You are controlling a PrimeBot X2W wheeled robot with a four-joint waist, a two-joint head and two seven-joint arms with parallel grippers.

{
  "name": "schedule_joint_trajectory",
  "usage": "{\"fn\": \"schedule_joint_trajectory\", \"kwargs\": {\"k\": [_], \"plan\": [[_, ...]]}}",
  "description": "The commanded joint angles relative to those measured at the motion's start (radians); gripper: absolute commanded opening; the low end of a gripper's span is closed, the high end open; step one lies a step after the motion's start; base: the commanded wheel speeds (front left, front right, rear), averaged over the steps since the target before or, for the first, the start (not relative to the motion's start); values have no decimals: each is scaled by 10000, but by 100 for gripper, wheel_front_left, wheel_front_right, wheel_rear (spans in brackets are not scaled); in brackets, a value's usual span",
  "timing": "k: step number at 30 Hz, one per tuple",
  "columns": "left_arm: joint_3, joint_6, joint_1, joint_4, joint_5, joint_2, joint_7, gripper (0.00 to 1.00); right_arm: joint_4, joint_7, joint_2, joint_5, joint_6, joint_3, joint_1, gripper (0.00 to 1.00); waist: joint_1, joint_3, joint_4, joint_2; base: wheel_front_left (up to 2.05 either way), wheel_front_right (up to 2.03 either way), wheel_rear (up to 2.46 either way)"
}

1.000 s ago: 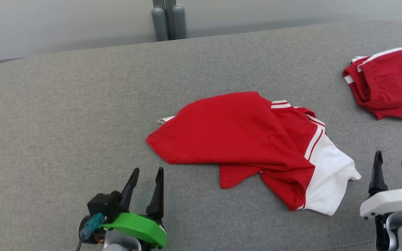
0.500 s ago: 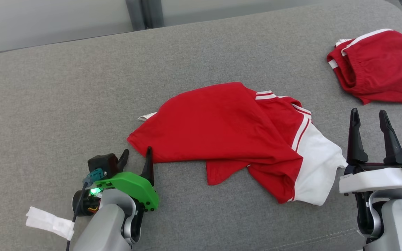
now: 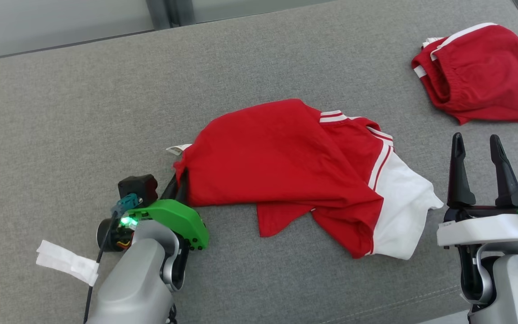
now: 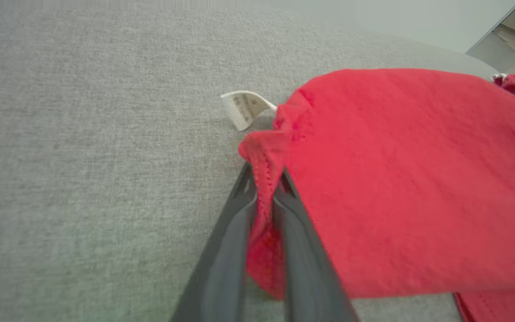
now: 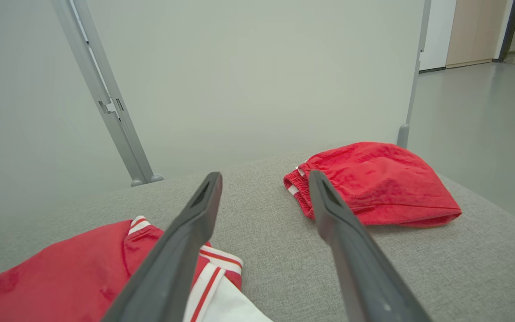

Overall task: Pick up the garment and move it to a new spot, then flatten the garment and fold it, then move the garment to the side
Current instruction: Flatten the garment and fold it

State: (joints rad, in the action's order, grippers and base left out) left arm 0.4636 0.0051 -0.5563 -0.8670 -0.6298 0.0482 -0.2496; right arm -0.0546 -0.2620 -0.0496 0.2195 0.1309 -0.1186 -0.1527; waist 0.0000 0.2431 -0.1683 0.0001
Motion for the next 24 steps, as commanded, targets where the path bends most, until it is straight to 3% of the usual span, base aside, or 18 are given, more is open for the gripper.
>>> {"fn": "schedule_joint_trajectory", "kwargs": {"k": [1,3,8,14,19,24], "plan": [[-34,79,-257,108,139,53,-102,0,70,-40,-17,7,-3,-50,11,100,0,-19,59,-1,0,0,0],[-228,223,-336,446,373,91,-161,0,124,-40,-17,-5,-3,-121,55,100,0,-45,156,-1,0,0,0],[-1426,662,44,2795,1424,267,-152,0,217,-37,-16,-15,-3,-230,94,100,0,-76,390,-1,0,0,0],[-2104,600,-291,4546,2688,402,-155,0,304,-37,-16,-39,-3,-172,-25,100,0,64,378,-1,0,0,0],[-2093,515,-1381,4725,3492,495,-157,0,265,-37,-19,58,-3,24,-152,100,0,346,-12,-1,0,0,0],[-1899,482,-2470,4068,3933,410,-154,0,228,-37,-14,169,-3,210,-299,100,0,696,-630,-1,0,0,0]]}}
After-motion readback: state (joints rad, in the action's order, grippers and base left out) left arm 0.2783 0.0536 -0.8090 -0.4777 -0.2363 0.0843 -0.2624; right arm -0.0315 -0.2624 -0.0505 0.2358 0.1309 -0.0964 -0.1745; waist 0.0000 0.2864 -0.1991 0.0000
